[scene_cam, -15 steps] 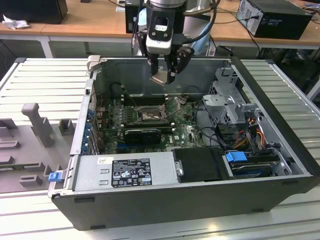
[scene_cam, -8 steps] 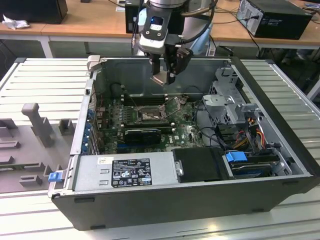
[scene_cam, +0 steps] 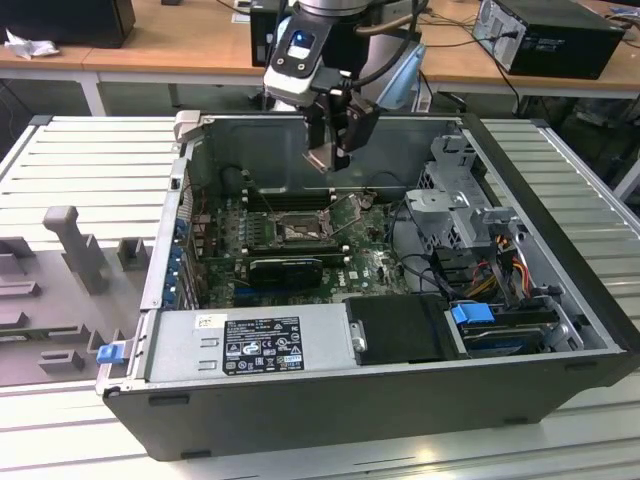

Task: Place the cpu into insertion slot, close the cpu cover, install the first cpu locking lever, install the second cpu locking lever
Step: 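Place the cpu into insertion slot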

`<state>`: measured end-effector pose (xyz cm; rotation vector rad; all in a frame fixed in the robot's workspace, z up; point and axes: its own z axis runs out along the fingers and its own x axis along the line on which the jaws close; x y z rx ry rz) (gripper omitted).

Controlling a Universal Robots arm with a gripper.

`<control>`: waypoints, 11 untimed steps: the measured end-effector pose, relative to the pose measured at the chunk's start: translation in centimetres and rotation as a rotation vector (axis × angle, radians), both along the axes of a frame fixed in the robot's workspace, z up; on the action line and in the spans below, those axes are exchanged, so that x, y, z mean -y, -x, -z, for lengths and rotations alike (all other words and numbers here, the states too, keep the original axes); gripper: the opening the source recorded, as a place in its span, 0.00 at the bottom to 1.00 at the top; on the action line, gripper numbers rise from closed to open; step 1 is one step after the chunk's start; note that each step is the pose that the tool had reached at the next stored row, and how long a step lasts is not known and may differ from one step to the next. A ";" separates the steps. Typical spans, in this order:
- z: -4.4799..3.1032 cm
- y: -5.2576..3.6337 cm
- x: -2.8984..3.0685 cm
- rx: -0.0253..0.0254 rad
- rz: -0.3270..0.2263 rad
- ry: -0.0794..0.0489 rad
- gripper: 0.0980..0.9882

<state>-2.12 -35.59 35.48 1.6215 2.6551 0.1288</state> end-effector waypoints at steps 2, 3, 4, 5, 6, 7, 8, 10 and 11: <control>0.01 0.00 0.00 0.0000 0.052 0.000 0.48; 0.01 0.00 0.00 0.0000 0.071 0.000 0.48; 0.02 0.00 0.00 0.0000 0.081 0.000 0.48; 0.02 0.00 0.00 0.0000 0.102 0.000 0.48; 0.03 0.00 0.00 0.0000 0.135 0.000 0.48; 0.03 0.00 0.00 0.0000 0.153 0.000 0.48; 0.04 0.00 0.00 0.0000 0.168 0.000 0.48; 0.05 0.00 0.00 0.0000 0.217 0.000 0.48; 0.06 0.00 0.00 0.0000 0.238 0.000 0.48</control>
